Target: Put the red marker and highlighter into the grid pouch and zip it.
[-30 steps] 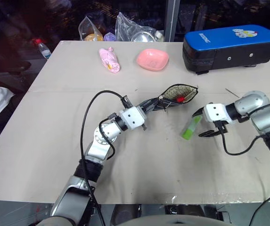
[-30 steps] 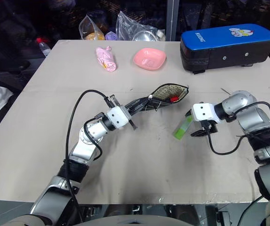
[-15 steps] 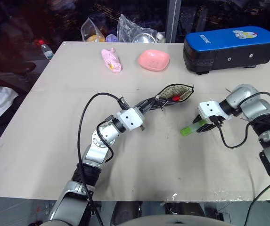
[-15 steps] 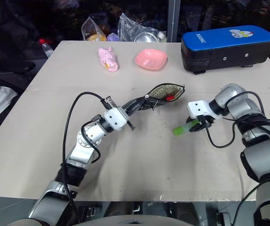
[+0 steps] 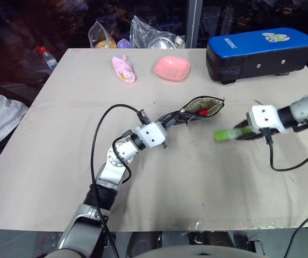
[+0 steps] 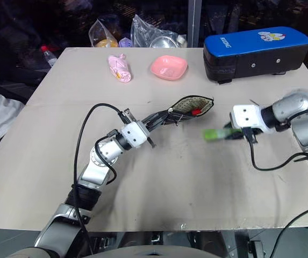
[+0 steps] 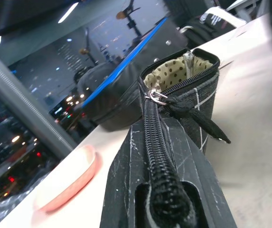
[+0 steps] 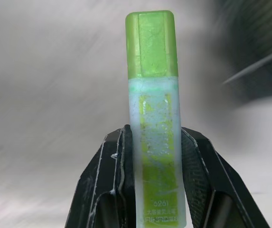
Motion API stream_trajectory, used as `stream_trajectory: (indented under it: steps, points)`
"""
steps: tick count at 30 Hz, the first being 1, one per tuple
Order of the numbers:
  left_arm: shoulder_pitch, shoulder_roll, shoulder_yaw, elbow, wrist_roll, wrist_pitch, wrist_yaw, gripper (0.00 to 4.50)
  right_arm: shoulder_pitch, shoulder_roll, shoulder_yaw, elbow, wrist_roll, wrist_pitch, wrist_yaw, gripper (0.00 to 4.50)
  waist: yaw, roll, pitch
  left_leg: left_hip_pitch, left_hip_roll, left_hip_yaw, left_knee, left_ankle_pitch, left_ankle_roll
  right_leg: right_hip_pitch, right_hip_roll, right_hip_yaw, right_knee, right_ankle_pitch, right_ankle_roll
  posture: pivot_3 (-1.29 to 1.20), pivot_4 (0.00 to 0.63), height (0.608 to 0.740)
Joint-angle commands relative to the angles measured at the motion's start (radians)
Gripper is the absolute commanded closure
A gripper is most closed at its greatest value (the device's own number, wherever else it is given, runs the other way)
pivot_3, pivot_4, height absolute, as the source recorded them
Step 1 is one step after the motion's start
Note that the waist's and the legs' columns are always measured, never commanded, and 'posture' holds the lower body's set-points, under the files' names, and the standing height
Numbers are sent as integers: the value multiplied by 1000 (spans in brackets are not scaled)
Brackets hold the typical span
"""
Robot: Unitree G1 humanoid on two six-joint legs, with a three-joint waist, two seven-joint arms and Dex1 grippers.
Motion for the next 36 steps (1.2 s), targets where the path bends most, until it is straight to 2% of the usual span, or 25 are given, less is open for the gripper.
stream_trajectory:
  steps: [1, 5, 12, 17, 24, 30, 34, 36]
  points:
    - [-37, -11, 0, 19, -13, -28, -1, 4500, -45, -26, -50, -147, -76, 82, -100, 3775, 4, 0, 0, 0, 0, 0, 0, 0, 0, 0, 1, 0, 0, 0, 0, 0, 150, 738]
    - [-66, -29, -11, 52, -11, -35, -4, 4500, -73, -28, -18, -215, -205, 150, -175, 3775, 8, 0, 0, -1, -2, 1, 0, 0, 0, 0, 1, -1, -1, 0, 0, 0, 150, 738]
    - [-87, -56, -25, 73, -5, -42, -9, 4500, -104, -11, 73, -252, -382, 127, -197, 3775, 3, 0, 0, -1, -2, 2, 0, 1, -1, -1, 2, -1, -2, 0, 0, 0, 150, 738]
    - [-90, -79, -35, 57, -1, -27, -4, 4500, -152, 64, 152, -232, -486, 110, -218, 3775, 2, 0, 0, -1, -2, 2, 0, 1, -1, -1, 3, 0, -2, 0, 0, 0, 150, 738]
    - [-77, -101, -51, 22, 7, -11, 5, 4500, -169, 188, 214, -248, -543, 94, -221, 3775, 5, 0, 0, -2, -2, 2, 0, 1, -2, -1, 3, 0, -2, 0, 0, 0, 150, 738]
    - [-64, -98, -47, 14, 8, -5, 11, 4500, -158, 262, 196, -236, -500, 86, -226, 3775, 4, 0, 0, -1, -2, 2, 0, 2, -3, -1, 3, 0, -2, 0, 0, 0, 150, 738]
    - [-59, -93, -40, 13, 8, 2, 16, 4500, -154, 256, 125, -217, -448, 108, -233, 1710, 5, 0, 0, -2, -2, 2, 0, 1, -2, -1, 3, 0, -2, 0, 0, 0, 150, 738]
    - [-57, -89, -37, 14, 6, 6, 18, 4500, -159, 245, 78, -217, -408, 148, -227, 845, 6, 0, 0, -2, -2, 2, 0, 1, -2, -1, 3, -1, -2, 0, 0, 0, 150, 738]
